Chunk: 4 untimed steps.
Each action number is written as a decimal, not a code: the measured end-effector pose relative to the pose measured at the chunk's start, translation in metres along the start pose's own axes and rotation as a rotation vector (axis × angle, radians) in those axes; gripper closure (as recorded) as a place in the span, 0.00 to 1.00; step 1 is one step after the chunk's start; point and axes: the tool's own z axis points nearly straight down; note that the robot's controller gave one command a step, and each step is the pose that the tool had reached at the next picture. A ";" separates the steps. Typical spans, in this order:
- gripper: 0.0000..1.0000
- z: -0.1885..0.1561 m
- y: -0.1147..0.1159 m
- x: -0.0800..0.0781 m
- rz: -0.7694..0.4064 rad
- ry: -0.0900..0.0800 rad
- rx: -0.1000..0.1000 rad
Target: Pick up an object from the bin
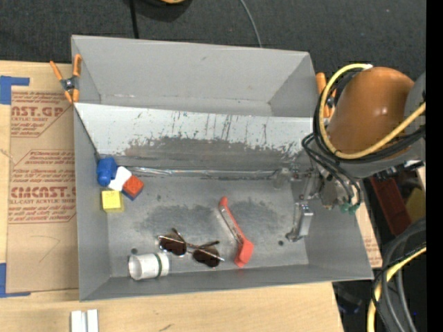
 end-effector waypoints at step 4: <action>0.00 0.119 0.071 -0.031 0.245 -0.002 0.002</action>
Offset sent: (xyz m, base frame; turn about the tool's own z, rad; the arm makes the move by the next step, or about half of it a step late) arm 0.0661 0.0806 -0.1156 0.0590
